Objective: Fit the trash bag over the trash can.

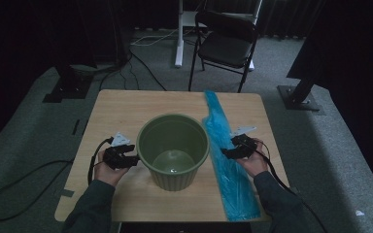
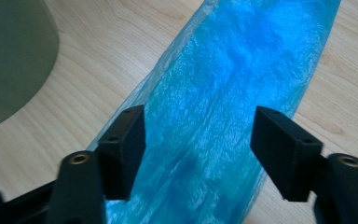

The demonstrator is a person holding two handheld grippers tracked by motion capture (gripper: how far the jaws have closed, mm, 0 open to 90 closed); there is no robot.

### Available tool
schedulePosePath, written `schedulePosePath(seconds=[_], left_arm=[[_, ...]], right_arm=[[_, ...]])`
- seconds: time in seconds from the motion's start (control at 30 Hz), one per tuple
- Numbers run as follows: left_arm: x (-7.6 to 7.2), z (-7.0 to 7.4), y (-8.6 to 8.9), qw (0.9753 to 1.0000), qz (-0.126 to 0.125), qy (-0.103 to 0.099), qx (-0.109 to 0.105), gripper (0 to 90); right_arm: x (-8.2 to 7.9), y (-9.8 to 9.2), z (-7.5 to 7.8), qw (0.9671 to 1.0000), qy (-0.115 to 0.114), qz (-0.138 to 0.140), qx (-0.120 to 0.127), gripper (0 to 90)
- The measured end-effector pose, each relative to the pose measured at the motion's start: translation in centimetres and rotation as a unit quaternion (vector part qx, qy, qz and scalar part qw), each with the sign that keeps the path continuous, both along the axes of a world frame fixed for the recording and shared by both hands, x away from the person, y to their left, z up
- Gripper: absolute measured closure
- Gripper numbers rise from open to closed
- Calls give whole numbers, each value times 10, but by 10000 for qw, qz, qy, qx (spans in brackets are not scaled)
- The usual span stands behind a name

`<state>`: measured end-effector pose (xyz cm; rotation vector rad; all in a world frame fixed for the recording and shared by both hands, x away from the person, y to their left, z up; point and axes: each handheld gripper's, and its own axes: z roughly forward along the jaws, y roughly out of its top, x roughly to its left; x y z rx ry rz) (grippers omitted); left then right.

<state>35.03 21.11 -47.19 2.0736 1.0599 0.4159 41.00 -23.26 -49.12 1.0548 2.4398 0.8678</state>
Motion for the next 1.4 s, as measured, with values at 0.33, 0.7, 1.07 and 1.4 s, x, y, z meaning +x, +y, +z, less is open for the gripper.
schedulePosePath(seconds=[0.33, 0.7, 1.07, 1.4], left_arm=[[6, -4, 9, 9998, 162, 43, -67, 443], [10, -5, 8, 9998, 78, 86, -183, 445], [10, -5, 11, 9997, 94, 93, -194, 446], [12, -6, 12, 9996, 96, 155, -207, 447]], right_arm=[[10, 18, -17, 9991, 328, 16, -274, 206], [5, 31, -31, 9968, 636, 206, -433, 112], [5, 29, -36, 9955, 774, 32, -537, 110], [8, 17, -35, 9939, 998, -307, -361, 195]])
